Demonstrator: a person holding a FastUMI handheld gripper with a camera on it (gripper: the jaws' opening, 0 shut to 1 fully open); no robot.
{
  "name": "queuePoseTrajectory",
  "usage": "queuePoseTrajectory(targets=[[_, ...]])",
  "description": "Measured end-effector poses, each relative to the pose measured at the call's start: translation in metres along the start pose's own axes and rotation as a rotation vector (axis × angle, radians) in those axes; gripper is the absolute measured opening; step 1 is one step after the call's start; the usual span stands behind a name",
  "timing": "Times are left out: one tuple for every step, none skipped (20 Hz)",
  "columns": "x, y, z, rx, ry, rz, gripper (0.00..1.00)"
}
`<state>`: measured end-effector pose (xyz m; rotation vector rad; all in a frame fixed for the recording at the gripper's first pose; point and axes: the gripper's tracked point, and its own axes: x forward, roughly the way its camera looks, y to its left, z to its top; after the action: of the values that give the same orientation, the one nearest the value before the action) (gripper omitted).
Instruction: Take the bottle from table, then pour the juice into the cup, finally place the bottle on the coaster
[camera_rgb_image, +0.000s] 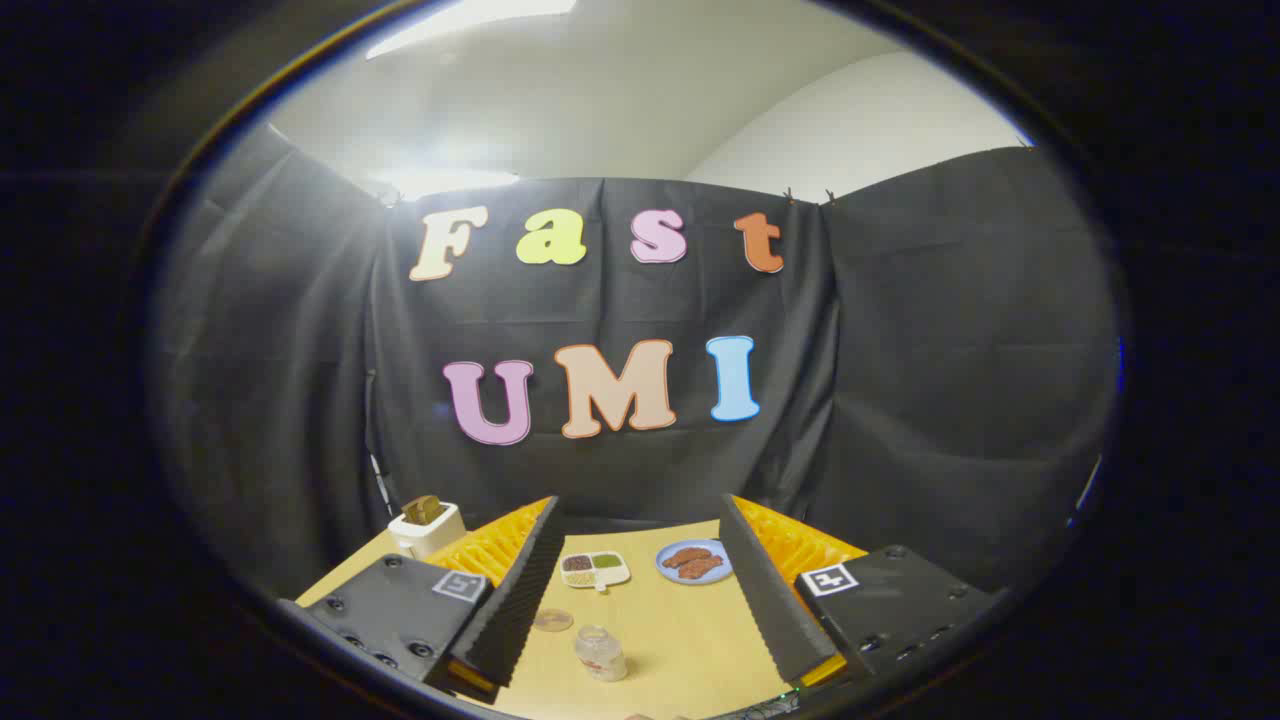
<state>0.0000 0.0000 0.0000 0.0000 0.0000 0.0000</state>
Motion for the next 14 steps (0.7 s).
queuePoseTrajectory(targets=[[0.0, 0.002, 0.0, -0.001, -0.001, 0.004, 0.97], [0.002, 0.003, -0.001, -0.001, 0.0, 0.008, 0.97], [0.002, 0.005, -0.003, -0.001, 0.003, 0.014, 0.97], [0.003, 0.006, -0.005, 0.0, 0.005, 0.019, 0.97], [0.004, 0.007, -0.006, -0.002, 0.004, 0.026, 0.97], [0.005, 0.009, -0.007, -0.005, 0.001, 0.032, 0.97], [0.006, 0.01, -0.008, -0.008, 0.0, 0.037, 0.97], [0.007, 0.011, -0.01, -0.011, -0.003, 0.042, 0.97], [0.008, 0.011, -0.012, -0.012, -0.005, 0.045, 0.97], [0.01, 0.012, -0.015, -0.011, -0.006, 0.049, 0.97], [0.012, 0.013, -0.019, -0.009, -0.005, 0.055, 0.97], [0.014, 0.014, -0.024, -0.006, -0.004, 0.061, 0.97], [0.014, 0.016, -0.027, -0.004, -0.004, 0.068, 0.97], [0.015, 0.016, -0.032, -0.002, -0.005, 0.076, 0.97]])
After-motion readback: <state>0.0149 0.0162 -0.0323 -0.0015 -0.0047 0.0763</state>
